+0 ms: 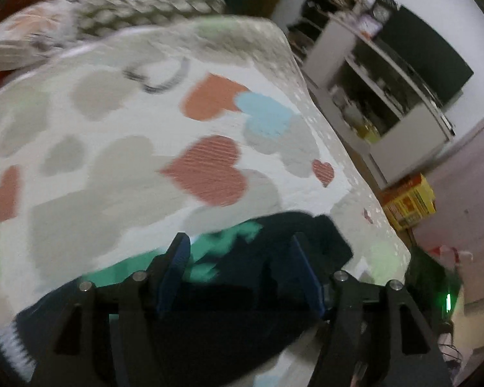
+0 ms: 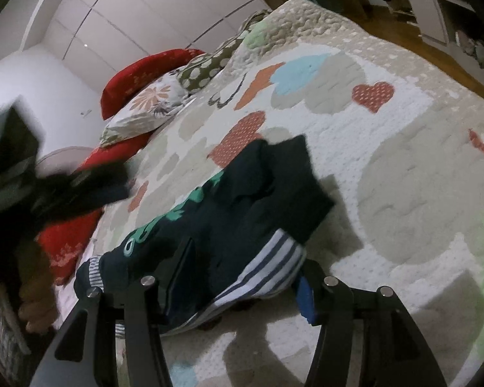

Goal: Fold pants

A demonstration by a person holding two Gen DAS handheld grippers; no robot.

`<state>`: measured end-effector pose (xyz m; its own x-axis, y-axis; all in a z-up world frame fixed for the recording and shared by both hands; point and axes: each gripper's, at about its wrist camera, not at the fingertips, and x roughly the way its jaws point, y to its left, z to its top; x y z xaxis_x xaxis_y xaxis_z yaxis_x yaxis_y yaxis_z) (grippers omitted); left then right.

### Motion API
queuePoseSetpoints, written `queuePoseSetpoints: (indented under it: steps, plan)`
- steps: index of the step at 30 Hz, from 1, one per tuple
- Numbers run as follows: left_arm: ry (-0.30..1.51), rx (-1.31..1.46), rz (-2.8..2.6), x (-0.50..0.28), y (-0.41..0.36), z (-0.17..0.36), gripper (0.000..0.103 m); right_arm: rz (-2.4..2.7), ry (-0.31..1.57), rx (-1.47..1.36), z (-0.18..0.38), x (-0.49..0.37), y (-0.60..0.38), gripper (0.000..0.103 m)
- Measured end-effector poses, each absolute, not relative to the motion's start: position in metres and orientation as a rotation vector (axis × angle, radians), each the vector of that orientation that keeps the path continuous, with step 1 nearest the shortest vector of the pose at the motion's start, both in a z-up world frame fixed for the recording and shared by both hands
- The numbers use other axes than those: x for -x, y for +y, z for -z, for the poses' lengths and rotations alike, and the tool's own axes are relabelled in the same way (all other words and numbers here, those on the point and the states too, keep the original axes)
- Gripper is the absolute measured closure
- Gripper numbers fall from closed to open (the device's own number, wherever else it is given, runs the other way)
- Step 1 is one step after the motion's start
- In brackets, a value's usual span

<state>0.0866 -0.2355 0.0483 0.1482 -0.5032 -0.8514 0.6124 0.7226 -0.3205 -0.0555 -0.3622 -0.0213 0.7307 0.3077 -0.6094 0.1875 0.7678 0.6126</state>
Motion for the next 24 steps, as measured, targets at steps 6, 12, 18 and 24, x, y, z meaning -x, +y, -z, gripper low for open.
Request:
queuePoseSetpoints:
  steps: [6, 12, 18, 24]
  plan:
    - [1.291, -0.172, 0.913, -0.097, -0.303, -0.006, 0.043, -0.038, 0.749, -0.647, 0.024, 0.048, -0.355, 0.068]
    - [1.261, -0.116, 0.952, -0.090, -0.287, -0.018, 0.089, -0.039, 0.721, -0.614, 0.004, 0.049, -0.351, 0.086]
    - [1.110, 0.113, 0.884, -0.090, -0.178, -0.072, 0.085, -0.147, 0.683, -0.438, -0.043, 0.043, -0.296, 0.085]
    - [1.020, 0.230, 0.645, -0.079, -0.049, -0.076, 0.058, -0.276, 0.753, -0.278, -0.041, 0.018, -0.216, 0.060]
